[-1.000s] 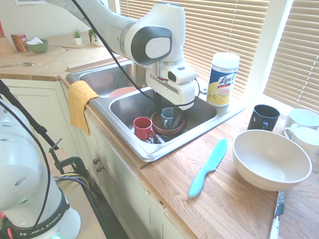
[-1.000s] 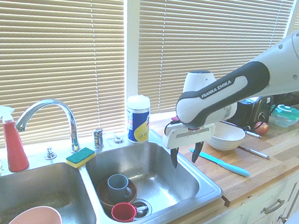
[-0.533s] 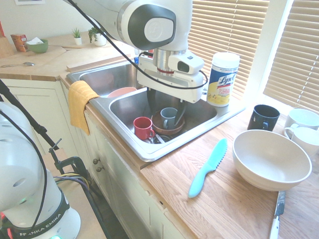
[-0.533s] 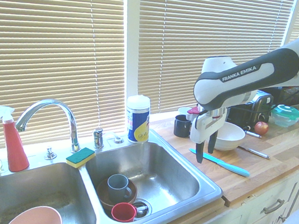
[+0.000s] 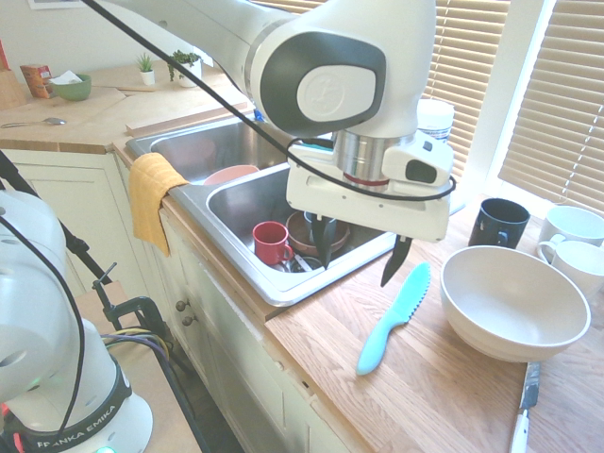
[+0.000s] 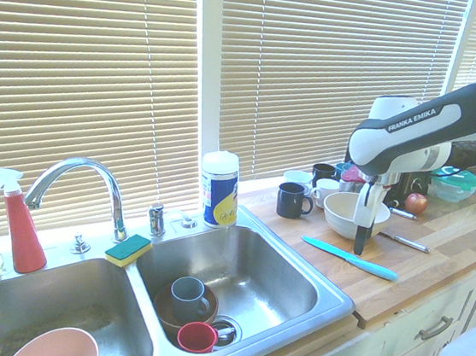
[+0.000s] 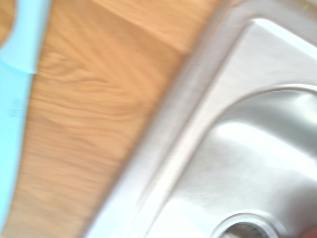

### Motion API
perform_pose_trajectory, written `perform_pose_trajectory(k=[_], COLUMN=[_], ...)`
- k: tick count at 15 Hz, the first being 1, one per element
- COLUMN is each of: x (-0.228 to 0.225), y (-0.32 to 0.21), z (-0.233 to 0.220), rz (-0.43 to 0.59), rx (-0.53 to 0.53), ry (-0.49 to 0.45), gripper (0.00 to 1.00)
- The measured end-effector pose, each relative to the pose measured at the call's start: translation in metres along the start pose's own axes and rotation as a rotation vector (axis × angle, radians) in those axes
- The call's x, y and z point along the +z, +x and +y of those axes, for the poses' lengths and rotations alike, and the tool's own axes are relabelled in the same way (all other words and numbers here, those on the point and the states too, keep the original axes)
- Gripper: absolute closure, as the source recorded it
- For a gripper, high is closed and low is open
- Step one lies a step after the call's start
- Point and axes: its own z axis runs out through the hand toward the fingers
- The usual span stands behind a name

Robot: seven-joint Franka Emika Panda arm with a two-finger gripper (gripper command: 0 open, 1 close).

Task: Put the knife into the sink

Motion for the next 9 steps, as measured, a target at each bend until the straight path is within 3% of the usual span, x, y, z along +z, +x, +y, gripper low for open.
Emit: perform_pose_trajectory(k=[9], x=[0.064], y=[0.029], z=[0.024], rz=[0.057], rx=[0.098], ry=[-0.013], gripper=[0.0])
